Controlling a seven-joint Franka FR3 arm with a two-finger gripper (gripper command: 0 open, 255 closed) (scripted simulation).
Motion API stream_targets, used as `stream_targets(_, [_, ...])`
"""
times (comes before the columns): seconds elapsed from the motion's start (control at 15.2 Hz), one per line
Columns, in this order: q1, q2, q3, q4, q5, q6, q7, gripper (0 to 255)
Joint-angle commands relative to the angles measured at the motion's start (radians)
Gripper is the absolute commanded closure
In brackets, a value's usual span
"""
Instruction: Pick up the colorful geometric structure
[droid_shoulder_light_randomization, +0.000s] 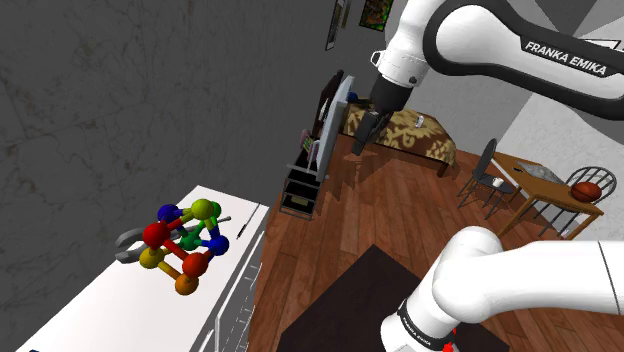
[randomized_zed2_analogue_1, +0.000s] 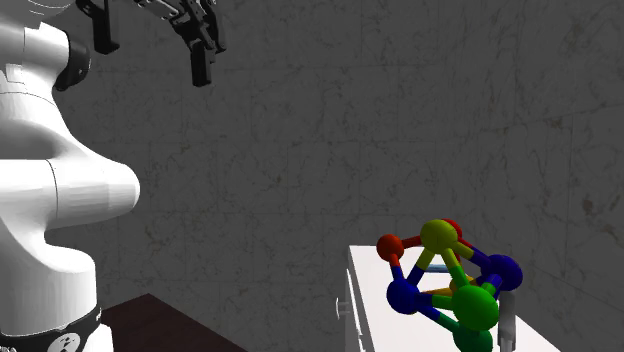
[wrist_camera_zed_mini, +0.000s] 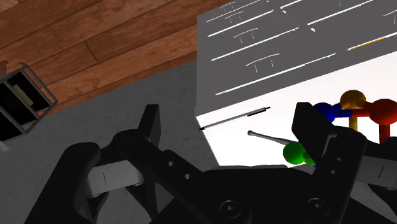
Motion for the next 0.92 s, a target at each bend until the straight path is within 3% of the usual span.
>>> stream_targets(0.0, [0.0, 0.0, 0.0, 0.0, 0.0, 0.0, 0.0, 0])
stream_targets(0.86, [0.062, 0.202, 0.2, -0.131, 0.109, 0.417, 0.166, 0])
